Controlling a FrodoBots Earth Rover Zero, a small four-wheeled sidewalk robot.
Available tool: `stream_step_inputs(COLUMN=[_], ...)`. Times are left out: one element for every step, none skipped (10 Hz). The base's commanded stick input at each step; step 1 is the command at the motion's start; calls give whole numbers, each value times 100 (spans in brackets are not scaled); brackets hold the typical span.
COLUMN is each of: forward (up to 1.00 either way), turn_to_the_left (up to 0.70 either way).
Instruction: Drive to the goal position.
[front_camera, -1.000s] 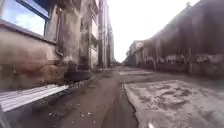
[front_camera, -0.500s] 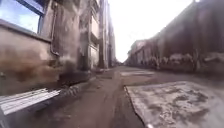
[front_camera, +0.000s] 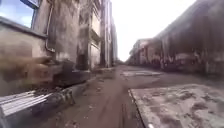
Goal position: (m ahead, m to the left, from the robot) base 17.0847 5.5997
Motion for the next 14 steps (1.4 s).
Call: stream_step_inputs(forward=[70, 70, 70, 70, 70, 70, 70, 70, 70, 70, 70, 70, 70, 70], turn_to_the_left=[0, 0, 0, 0, -35, -35, -35, -35, -35, 0, 0, 0, 0, 0])
